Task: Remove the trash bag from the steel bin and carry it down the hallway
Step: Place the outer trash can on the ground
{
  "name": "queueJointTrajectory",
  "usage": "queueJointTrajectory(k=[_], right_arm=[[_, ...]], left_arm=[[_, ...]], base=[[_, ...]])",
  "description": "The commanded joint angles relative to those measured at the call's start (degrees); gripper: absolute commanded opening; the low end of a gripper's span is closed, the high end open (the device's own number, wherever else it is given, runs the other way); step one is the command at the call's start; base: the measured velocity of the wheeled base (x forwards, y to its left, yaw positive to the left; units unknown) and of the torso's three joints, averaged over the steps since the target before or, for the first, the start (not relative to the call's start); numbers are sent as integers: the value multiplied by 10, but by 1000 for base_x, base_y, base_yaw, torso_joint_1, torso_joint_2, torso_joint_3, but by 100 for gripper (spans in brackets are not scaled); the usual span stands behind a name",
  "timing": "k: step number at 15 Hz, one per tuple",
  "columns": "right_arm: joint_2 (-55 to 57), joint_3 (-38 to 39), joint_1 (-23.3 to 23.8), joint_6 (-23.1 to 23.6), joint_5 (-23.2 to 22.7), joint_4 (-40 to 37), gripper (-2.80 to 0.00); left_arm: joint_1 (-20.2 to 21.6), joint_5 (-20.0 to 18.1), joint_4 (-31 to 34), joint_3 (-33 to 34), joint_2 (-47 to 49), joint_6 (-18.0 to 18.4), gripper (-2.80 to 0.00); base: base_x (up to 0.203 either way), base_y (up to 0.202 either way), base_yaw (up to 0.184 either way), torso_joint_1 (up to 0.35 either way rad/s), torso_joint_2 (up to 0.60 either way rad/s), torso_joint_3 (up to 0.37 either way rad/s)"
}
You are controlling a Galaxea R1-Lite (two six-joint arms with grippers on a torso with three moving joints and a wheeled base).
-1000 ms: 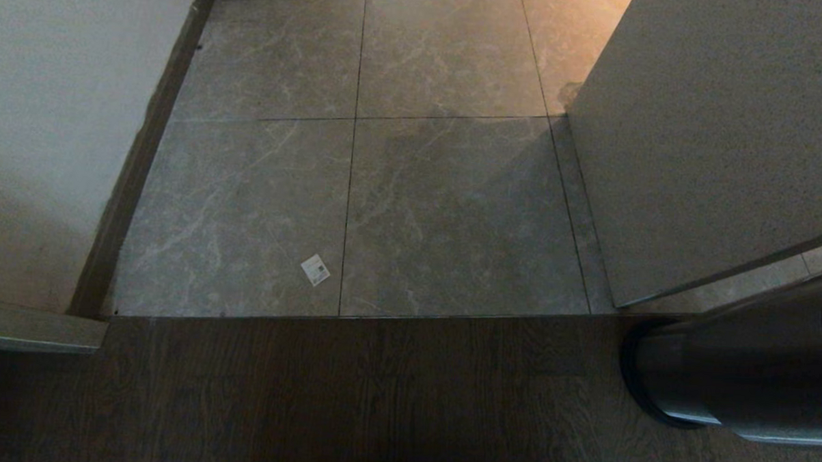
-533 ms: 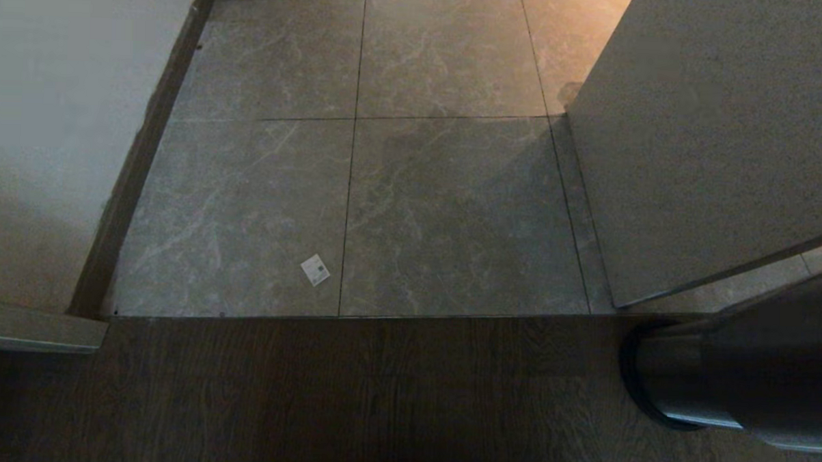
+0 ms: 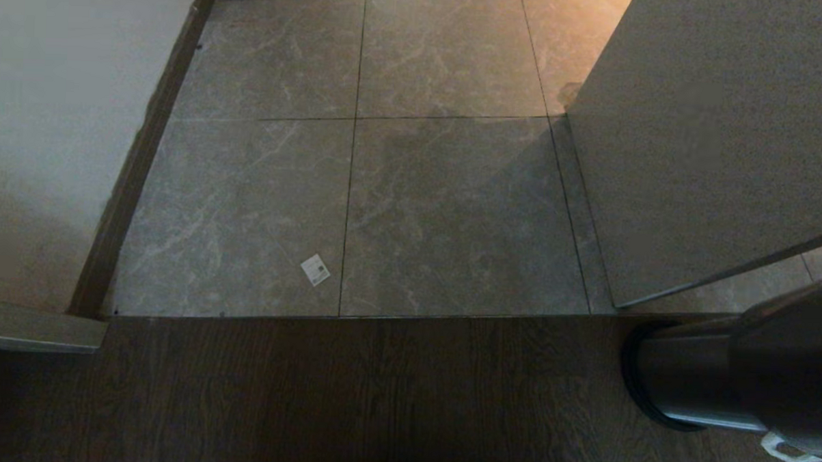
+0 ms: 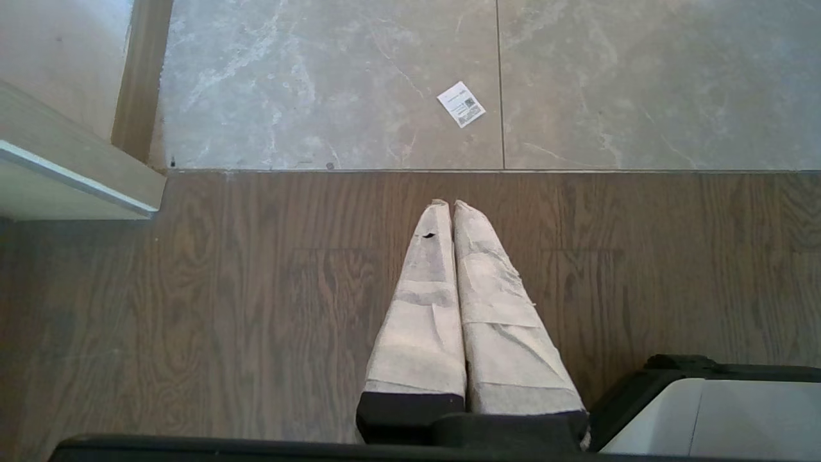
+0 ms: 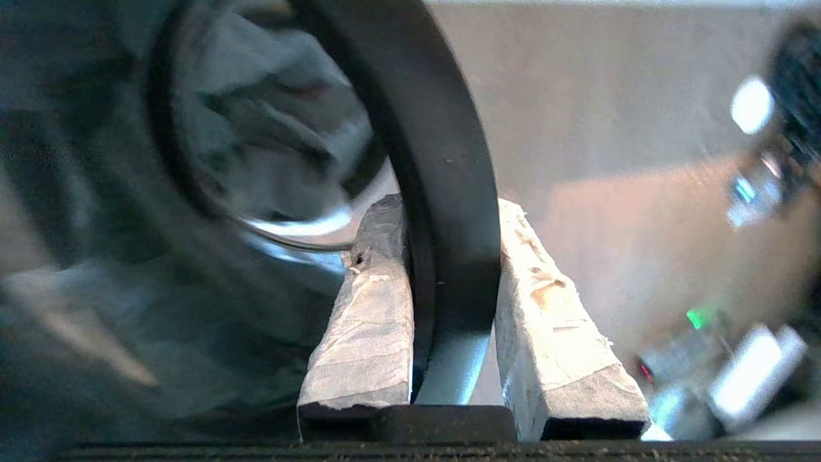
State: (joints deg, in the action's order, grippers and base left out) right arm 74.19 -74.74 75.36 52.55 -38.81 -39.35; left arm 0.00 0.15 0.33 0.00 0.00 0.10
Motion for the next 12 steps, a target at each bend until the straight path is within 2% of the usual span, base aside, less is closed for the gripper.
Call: queueJointTrajectory(k=[1,3,5,8,12], right_arm=[[7,-13,10,3,49,0,-280],[19,-21,22,3,85,0,-280],[35,-34,36,6,88,0,-280],[45,-40,54,24,116,-21,-280],[63,-98,73,39,115,-82,-280]], left_arm=[[0,0,0,0,0,0,-280],[0,0,0,0,0,0,-280],[0,0,0,1,0,0,-280],[0,0,0,0,0,-1,-280],[0,0,0,0,0,0,-280]], base=[[0,0,0,0,0,0],[0,0,0,0,0,0],[0,0,0,0,0,0],[0,0,0,0,0,0],[0,0,0,0,0,0]])
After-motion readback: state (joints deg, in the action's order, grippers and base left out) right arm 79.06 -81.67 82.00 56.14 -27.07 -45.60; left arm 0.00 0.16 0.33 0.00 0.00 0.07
